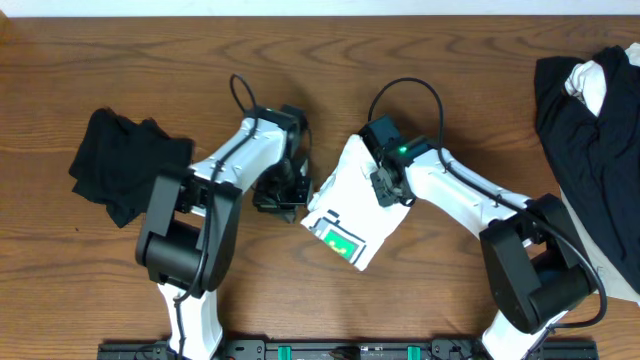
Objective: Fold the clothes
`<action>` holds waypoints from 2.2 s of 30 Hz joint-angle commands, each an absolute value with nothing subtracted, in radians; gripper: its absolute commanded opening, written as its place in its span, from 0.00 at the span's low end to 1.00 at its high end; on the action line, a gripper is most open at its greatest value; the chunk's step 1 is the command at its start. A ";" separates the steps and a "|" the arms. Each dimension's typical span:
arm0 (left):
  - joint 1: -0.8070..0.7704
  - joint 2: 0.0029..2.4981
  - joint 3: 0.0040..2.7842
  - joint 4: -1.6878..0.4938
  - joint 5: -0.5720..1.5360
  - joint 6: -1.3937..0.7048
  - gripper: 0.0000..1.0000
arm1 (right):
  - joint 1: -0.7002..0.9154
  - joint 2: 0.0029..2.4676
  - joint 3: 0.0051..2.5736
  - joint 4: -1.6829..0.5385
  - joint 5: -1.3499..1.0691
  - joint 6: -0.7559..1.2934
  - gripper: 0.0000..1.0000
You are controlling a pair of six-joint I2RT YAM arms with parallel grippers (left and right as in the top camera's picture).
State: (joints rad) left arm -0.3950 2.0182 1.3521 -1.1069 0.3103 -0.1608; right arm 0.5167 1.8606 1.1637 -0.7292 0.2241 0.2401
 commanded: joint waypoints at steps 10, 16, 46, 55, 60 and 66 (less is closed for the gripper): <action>-0.386 1.916 1.349 -1.109 0.178 -0.177 0.06 | 0.505 1.656 1.164 -0.733 0.365 0.197 0.50; -0.363 1.772 1.355 -0.991 0.166 -0.167 0.14 | 0.505 1.486 1.163 -0.755 0.145 0.169 0.54; -0.353 1.999 1.355 -0.720 0.699 0.189 0.70 | 0.504 1.478 1.163 -0.916 0.049 0.318 0.48; -0.277 1.993 1.382 -0.698 0.630 0.051 0.67 | 0.504 1.478 1.163 -0.916 0.056 0.318 0.49; -0.264 1.972 1.388 -0.680 0.882 0.150 0.76 | 0.504 1.478 1.163 -0.920 0.056 0.318 0.49; -0.271 1.973 1.388 -0.614 0.925 0.149 0.81 | 0.500 1.478 1.163 -0.922 0.056 0.318 0.49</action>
